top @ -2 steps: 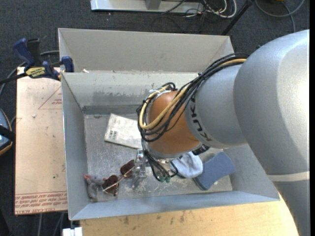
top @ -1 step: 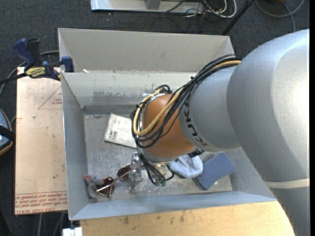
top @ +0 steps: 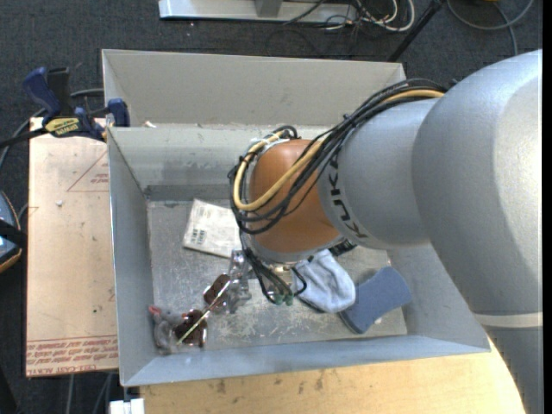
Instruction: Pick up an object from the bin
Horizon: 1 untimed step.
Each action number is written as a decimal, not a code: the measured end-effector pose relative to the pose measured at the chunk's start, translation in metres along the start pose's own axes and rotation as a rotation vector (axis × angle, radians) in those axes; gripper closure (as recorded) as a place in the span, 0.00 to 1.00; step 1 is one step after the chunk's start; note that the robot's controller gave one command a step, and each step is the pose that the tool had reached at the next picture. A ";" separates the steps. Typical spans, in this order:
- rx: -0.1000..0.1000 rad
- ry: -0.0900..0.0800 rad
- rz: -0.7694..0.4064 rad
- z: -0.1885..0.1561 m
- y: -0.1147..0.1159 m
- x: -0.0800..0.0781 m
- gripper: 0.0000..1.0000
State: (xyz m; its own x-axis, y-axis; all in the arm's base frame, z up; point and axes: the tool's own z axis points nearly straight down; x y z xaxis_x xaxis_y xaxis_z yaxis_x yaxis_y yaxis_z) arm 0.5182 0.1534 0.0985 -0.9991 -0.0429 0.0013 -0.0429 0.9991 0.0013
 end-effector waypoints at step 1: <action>0.002 0.003 -0.007 -0.051 0.003 -0.007 1.00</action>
Offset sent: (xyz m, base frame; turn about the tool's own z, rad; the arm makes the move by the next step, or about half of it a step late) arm 0.0000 0.0014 0.0817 0.0026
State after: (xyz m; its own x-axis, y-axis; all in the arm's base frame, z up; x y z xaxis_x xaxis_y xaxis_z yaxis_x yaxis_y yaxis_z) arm 0.5257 0.1565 0.1493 -0.9987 -0.0503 0.0047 -0.0504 0.9987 -0.0010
